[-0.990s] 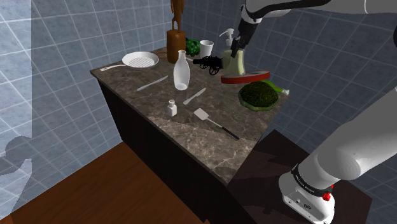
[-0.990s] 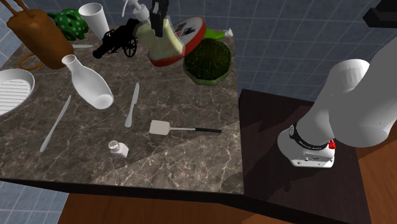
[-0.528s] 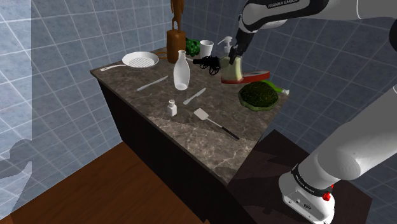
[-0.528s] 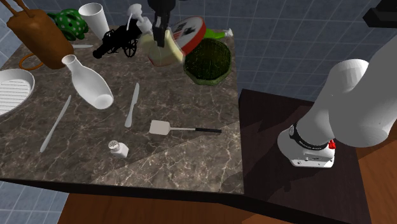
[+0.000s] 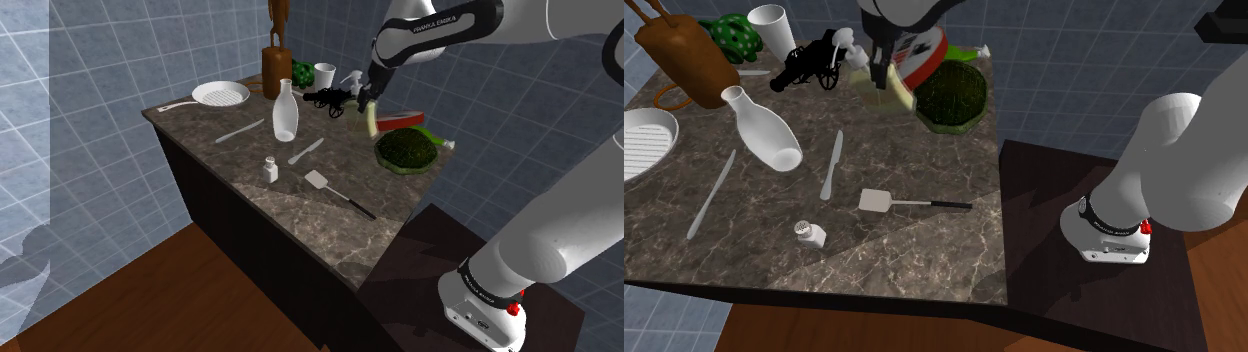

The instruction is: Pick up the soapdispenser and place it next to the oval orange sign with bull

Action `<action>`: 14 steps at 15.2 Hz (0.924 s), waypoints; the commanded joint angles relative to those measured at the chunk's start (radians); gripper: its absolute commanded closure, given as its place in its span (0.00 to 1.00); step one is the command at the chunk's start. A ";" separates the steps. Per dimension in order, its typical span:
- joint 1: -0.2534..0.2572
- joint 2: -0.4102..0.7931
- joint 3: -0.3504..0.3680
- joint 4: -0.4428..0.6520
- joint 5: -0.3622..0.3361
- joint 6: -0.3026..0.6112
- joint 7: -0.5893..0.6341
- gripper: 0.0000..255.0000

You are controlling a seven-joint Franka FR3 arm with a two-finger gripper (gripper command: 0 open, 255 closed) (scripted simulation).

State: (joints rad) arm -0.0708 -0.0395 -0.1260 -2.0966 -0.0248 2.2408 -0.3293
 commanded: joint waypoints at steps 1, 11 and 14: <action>0.000 0.010 0.000 -0.015 0.001 0.026 0.000 1.00; -0.001 0.069 -0.001 -0.088 0.009 0.158 -0.004 1.00; -0.001 0.090 -0.001 -0.106 0.013 0.197 -0.006 1.00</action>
State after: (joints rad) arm -0.0728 0.0411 -0.1279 -2.1997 -0.0132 2.4240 -0.3368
